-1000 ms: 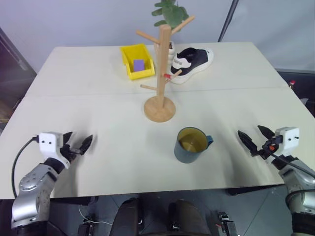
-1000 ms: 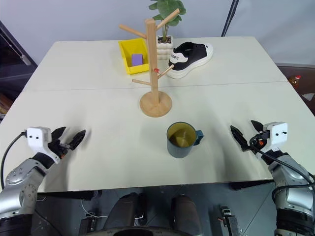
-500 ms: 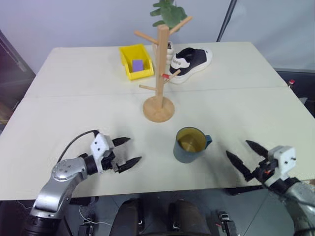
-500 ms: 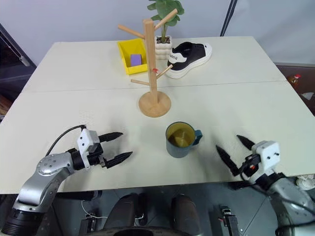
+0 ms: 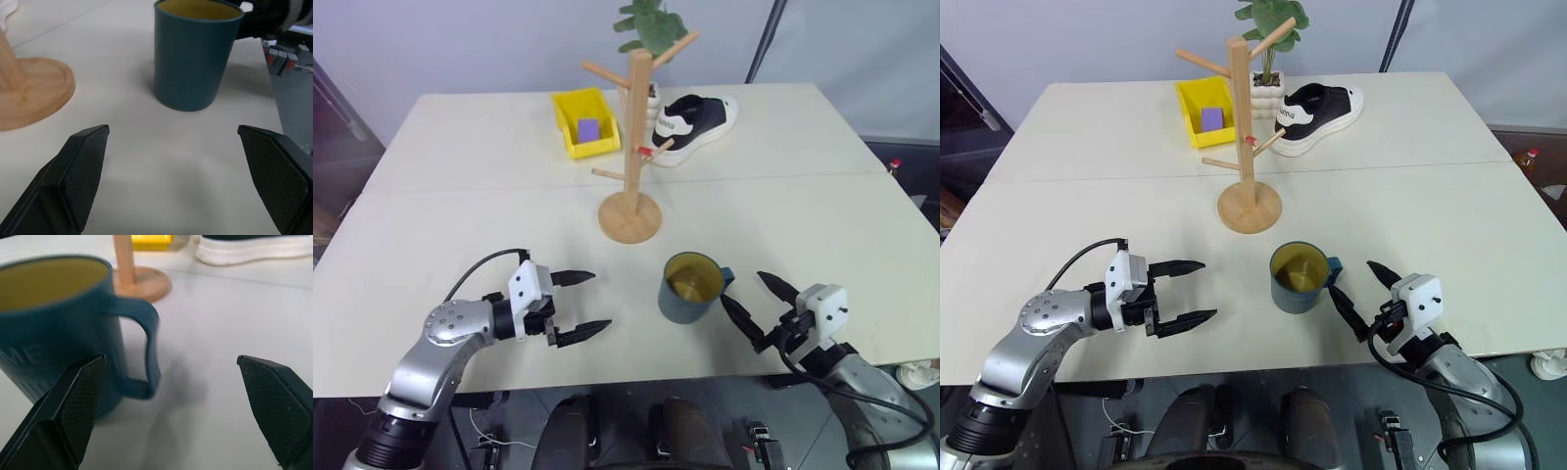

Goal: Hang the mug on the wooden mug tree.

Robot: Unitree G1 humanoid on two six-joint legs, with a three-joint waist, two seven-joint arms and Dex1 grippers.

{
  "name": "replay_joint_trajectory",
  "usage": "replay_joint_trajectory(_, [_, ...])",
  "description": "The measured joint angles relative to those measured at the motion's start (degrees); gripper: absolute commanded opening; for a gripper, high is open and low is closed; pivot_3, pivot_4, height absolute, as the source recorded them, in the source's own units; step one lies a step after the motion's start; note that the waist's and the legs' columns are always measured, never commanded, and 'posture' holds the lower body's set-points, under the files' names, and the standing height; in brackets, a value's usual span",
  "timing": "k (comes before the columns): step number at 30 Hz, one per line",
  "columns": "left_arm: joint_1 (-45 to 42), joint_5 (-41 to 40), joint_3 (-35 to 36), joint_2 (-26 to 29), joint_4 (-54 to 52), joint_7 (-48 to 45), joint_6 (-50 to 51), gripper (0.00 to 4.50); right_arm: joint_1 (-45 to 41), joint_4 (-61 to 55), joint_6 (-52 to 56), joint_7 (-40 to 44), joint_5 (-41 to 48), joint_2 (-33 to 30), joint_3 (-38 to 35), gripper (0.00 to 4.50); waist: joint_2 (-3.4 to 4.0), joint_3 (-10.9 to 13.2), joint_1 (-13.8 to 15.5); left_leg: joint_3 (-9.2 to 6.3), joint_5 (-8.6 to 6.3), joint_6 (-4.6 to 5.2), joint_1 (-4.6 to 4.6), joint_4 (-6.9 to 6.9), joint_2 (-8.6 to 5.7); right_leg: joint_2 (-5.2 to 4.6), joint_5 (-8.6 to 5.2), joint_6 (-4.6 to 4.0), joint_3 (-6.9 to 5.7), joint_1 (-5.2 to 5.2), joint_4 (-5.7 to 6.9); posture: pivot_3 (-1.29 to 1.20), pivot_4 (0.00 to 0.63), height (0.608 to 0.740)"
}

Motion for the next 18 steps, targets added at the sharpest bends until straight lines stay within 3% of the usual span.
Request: replay_joint_trajectory(18, [0.45,-0.39,0.19,0.57,-0.46,0.48,-0.12,4.50,-7.38,5.64,-1.05,-0.53,-2.69,1.85,5.38,4.45,0.00,0.00,-0.04,0.01,0.01,0.01,0.02,0.04,-0.01,0.03,0.11,0.20,-0.01,0.03,0.04,0.00,0.150,0.740])
